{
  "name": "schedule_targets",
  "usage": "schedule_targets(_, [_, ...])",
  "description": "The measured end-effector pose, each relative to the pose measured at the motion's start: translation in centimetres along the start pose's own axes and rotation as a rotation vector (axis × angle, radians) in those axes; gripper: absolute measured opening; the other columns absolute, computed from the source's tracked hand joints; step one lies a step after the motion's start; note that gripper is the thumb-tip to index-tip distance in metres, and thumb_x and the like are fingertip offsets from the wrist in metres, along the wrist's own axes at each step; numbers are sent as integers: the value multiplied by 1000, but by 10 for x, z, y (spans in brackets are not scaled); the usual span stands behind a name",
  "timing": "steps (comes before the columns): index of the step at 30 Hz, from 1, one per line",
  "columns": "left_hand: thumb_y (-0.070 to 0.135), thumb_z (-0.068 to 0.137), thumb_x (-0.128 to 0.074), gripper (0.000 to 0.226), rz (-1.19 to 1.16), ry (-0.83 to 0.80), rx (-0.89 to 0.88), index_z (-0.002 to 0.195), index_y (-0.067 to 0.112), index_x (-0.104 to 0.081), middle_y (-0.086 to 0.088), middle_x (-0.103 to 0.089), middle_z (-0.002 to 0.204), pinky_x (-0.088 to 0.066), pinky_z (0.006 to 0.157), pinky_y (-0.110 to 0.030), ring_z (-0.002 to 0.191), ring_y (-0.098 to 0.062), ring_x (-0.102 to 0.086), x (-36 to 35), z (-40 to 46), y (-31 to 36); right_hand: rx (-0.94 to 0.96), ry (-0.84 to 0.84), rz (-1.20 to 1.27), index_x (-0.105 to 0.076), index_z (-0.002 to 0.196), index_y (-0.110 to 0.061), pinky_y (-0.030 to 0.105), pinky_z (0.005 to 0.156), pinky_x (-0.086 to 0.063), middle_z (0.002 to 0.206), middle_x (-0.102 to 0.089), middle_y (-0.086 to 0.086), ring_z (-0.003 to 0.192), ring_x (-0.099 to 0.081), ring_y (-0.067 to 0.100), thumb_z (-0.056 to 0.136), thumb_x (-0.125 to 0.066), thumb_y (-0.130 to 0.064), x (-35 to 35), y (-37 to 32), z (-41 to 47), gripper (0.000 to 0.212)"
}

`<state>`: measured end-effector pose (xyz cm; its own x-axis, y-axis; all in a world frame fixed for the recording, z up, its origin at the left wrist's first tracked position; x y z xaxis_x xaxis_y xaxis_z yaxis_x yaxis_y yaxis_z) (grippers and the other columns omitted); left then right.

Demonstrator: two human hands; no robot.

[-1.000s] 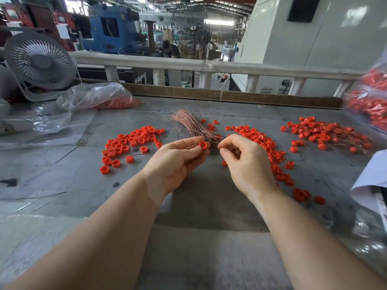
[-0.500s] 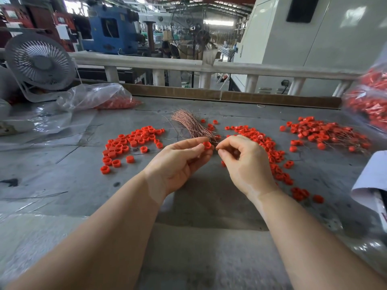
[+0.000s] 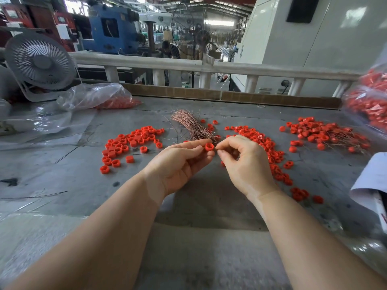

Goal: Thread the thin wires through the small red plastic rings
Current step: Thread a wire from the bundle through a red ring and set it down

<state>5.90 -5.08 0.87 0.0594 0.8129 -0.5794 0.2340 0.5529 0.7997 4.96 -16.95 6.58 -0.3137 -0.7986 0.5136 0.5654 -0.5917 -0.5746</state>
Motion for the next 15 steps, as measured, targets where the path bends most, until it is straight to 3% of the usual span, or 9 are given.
schedule_targets(15, [-9, 89, -43, 24, -4, 3, -9, 92, -1, -66, -11, -70, 74, -57, 64, -22, 65, -15, -69, 2, 0, 1, -3, 4, -5, -69, 77, -11, 32, 66, -45, 69, -57, 1, 65, -52, 18, 80, -65, 0, 0, 0, 1, 12])
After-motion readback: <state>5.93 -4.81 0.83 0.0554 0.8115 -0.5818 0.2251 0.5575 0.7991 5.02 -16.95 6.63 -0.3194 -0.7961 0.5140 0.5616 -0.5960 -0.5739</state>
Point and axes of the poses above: each hand's wrist, its own z-axis towards the middle knuckle, its own x-axis out of the back of the hand, y = z × x, the point moved 9 cm from there along z, towards the middle knuckle
